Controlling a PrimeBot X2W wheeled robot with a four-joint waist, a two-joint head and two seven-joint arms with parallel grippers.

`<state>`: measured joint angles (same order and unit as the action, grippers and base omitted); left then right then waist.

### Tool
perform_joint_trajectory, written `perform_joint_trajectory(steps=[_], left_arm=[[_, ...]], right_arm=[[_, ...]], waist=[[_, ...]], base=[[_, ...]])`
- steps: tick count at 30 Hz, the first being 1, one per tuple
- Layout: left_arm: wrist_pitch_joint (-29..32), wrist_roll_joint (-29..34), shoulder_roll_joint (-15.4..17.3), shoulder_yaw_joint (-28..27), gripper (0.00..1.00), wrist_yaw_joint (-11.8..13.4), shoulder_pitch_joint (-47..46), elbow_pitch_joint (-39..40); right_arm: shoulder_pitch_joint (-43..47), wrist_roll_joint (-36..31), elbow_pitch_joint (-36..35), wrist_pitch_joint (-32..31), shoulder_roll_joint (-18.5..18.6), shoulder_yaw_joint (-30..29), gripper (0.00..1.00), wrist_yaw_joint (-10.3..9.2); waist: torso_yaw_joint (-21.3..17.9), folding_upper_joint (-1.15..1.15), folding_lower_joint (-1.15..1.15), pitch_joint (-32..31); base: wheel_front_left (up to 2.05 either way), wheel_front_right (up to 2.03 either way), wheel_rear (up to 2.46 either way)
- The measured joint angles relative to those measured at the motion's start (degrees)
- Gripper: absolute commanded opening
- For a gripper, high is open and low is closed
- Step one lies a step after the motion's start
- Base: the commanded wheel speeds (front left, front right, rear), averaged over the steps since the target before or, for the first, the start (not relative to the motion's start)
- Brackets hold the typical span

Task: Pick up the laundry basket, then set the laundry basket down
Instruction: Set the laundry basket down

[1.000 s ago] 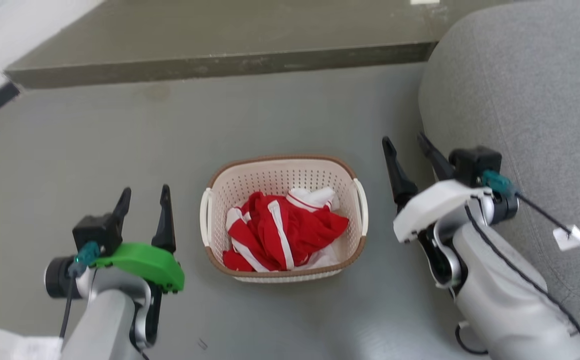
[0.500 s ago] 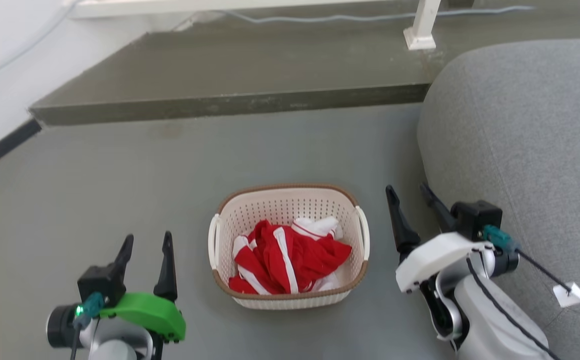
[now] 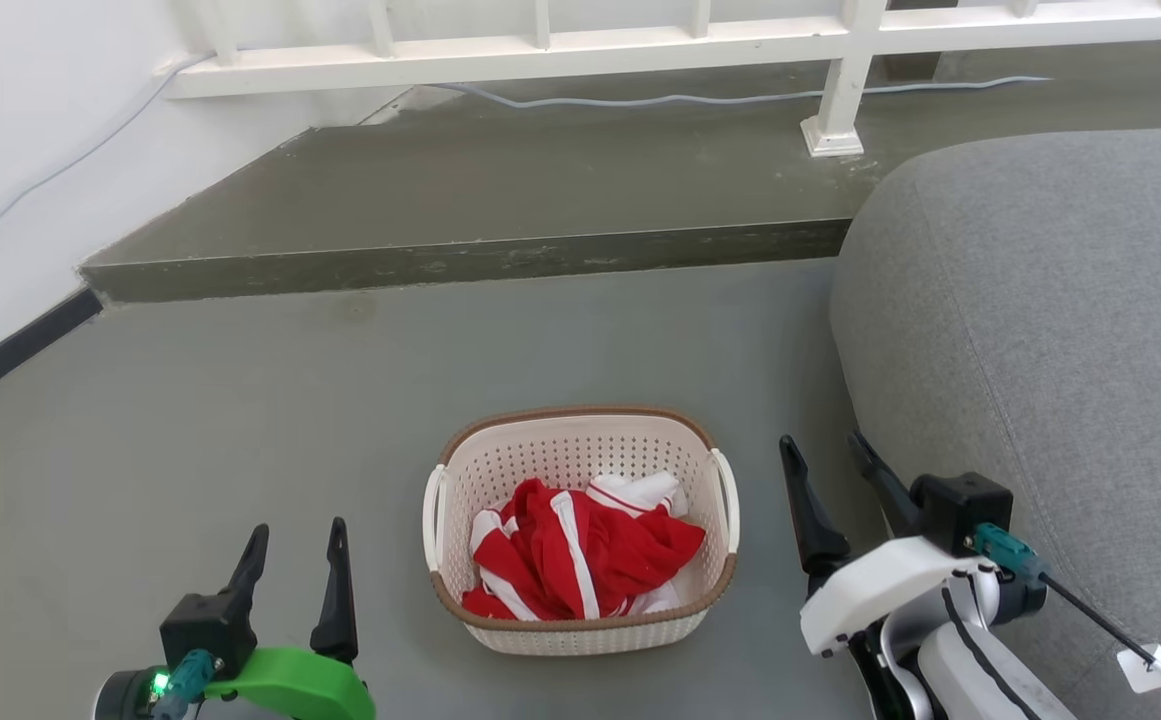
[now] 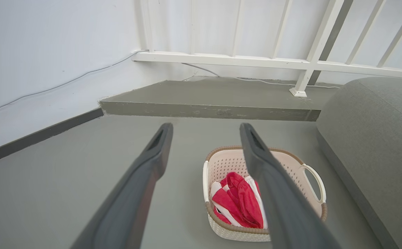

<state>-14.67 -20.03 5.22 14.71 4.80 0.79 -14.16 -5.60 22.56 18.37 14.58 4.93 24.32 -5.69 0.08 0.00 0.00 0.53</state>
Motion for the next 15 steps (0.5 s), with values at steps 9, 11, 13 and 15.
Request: perform_joint_trajectory(steps=[9,11,13,15], left_arm=[[0.0,0.13,-0.31,-1.27,1.0,0.01,2.02,1.92],[0.0,0.13,-0.32,-1.76,1.0,0.02,2.13,2.36],[0.0,0.13,-0.35,-2.07,1.0,0.03,2.31,2.66],[0.0,0.13,-0.37,-2.25,1.0,0.03,2.47,2.76]], right_arm=[[1.92,-1.48,-1.88,0.0,-0.51,-1.63,1.0,-0.25],[2.45,-1.53,-2.26,0.0,-0.52,-2.13,1.0,-0.34],[2.98,-1.65,-2.34,0.0,-0.56,-2.43,1.0,-0.41],[3.19,-1.79,-2.41,0.0,-0.6,-2.58,1.0,-0.41]], waist=[[-0.09,0.0,0.0,-0.29],[-0.1,0.0,0.0,-0.29],[-0.12,0.0,0.0,-0.27],[-0.14,0.0,0.0,-0.25]], base=[[0.0,0.0,0.0],[0.0,0.0,0.0],[0.0,0.0,0.0],[0.0,0.0,0.0]])
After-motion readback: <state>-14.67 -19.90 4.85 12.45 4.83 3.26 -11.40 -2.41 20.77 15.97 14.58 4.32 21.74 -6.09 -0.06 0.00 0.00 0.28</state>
